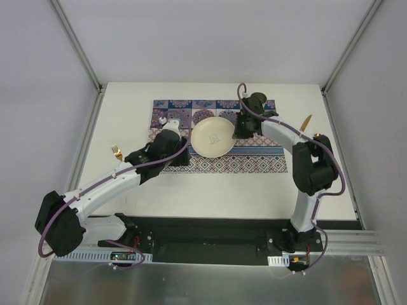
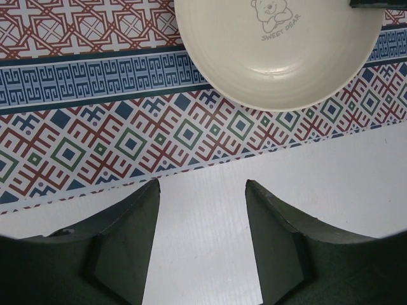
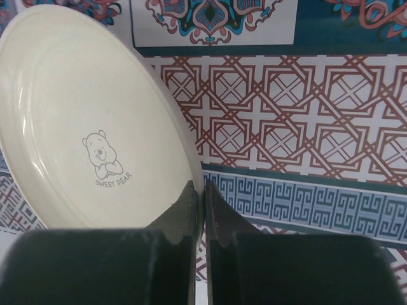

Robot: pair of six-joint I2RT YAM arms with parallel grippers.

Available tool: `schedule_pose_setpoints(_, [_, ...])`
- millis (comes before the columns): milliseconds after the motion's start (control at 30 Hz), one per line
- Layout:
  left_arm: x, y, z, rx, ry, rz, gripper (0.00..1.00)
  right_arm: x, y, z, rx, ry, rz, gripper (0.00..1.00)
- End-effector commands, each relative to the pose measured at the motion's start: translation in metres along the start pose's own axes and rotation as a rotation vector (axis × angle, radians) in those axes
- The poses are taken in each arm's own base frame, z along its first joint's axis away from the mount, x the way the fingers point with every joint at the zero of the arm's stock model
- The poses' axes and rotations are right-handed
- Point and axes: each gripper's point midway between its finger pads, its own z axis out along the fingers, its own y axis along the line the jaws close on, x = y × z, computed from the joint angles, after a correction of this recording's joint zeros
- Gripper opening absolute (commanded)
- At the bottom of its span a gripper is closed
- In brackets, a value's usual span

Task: Set the dinner table for one person
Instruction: Pick up the plate at the center of the board, then place the plate on the napkin.

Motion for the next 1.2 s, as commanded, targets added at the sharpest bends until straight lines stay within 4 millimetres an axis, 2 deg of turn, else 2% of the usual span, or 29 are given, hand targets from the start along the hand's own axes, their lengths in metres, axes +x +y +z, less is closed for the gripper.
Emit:
schedule_pose_setpoints(0, [-0.001, 0.002, -0.002, -0.011, -0.024, -0.009, 0.55, -0.02, 0.013, 0.006, -0.058, -0.015, 0.011, 0.01])
schedule_pose_setpoints(133, [0.007, 0.004, 0.003, -0.021, -0.002, -0.005, 0.56, -0.018, 0.008, 0.025, -0.053, 0.014, 0.026, 0.01])
schedule_pose_setpoints(267, [0.014, 0.006, 0.007, -0.023, 0.014, -0.001, 0.56, -0.023, 0.003, 0.032, -0.05, 0.015, 0.039, 0.01])
schedule_pose_setpoints(567, [0.023, 0.005, 0.016, -0.019, 0.047, 0.005, 0.56, -0.036, 0.001, 0.043, -0.059, 0.015, 0.062, 0.01])
schedule_pose_setpoints(1167, [0.024, 0.006, 0.021, -0.028, 0.057, 0.025, 0.56, -0.027, -0.006, 0.06, -0.057, 0.044, 0.087, 0.01])
